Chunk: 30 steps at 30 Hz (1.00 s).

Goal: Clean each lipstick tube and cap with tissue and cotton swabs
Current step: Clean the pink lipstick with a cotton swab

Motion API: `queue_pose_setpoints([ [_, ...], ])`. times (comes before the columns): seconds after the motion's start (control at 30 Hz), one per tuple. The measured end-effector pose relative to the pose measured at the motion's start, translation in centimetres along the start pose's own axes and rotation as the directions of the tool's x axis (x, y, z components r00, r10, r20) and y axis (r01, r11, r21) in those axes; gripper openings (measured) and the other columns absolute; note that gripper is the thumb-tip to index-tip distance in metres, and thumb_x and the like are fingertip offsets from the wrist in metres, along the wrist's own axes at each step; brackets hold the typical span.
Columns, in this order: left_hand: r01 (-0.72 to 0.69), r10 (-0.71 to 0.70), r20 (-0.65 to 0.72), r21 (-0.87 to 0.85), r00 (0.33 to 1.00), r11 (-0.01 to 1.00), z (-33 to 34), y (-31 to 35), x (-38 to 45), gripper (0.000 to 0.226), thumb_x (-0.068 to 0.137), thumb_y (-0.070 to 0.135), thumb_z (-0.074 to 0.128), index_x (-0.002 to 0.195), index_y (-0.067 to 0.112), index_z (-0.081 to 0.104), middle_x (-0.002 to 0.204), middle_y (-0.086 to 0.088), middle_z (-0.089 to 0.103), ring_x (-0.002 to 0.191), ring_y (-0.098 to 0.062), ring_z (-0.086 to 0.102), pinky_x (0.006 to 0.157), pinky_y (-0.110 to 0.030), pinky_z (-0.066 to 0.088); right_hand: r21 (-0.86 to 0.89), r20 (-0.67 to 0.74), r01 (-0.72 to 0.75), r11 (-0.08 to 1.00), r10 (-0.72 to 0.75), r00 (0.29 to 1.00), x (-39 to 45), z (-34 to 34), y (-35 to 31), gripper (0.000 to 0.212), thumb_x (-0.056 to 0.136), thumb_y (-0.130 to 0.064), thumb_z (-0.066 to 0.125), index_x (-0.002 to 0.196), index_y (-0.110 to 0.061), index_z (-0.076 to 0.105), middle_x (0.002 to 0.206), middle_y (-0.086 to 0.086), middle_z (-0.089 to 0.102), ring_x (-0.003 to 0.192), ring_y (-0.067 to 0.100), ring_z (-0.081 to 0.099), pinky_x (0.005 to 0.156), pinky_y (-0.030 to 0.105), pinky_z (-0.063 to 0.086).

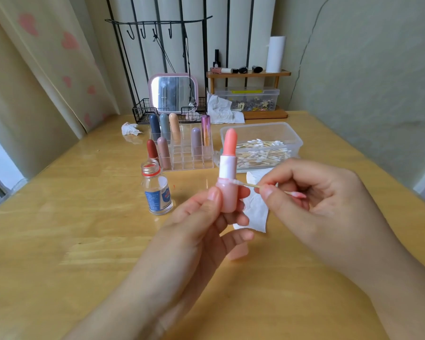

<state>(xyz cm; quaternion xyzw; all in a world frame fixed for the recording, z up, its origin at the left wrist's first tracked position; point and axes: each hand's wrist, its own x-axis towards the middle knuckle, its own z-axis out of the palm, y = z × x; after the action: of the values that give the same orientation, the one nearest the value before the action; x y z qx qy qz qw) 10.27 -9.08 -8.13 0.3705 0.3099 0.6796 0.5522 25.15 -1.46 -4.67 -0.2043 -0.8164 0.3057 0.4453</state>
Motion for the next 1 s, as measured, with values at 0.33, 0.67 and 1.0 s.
queue_pose_setpoints([
  [0.33, 0.055, 0.251, -0.341, 0.682, 0.906, 0.729, -3.0, -0.1, 1.1, 0.023, 0.080, 0.046, 0.064, 0.089, 0.025, 0.069, 0.069, 0.010, 0.059, 0.062, 0.000, 0.050, 0.057, -0.009, 0.037, -0.228, 0.316, -0.298, 0.927, 0.360, 0.878, 0.5, -0.7, 2.2, 0.014, 0.091, -0.022, 0.058, 0.078, -0.027, 0.060, 0.059, -0.006, 0.061, 0.056, 0.012, 0.048, 0.057, 0.029, 0.042],
  [0.67, 0.173, 0.253, -0.362, 0.816, 0.897, 0.552, -4.4, -1.0, 2.0, 0.007, 0.086, 0.012, 0.066, 0.087, 0.019, 0.066, 0.074, 0.006, 0.069, 0.059, -0.013, 0.063, 0.048, -0.008, 0.042, -0.460, 0.476, -0.184, 0.868, 0.416, 0.775, -0.7, 1.6, 1.5, 0.017, 0.090, -0.038, 0.053, 0.098, -0.039, 0.039, 0.065, -0.010, 0.040, 0.065, -0.001, 0.042, 0.066, 0.018, 0.038],
  [1.0, 0.186, 0.312, -0.244, 0.961, 0.918, 0.204, -5.6, -1.9, 2.8, 0.016, 0.078, 0.023, 0.074, 0.082, 0.025, 0.059, 0.081, 0.013, 0.043, 0.071, -0.004, 0.043, 0.061, -0.007, 0.033, -0.571, 0.432, -0.140, 0.809, 0.441, 0.787, -0.4, 2.0, 2.3, 0.025, 0.082, -0.041, 0.067, 0.102, -0.028, 0.063, 0.064, -0.008, 0.043, 0.060, 0.002, 0.042, 0.065, 0.025, 0.039],
])
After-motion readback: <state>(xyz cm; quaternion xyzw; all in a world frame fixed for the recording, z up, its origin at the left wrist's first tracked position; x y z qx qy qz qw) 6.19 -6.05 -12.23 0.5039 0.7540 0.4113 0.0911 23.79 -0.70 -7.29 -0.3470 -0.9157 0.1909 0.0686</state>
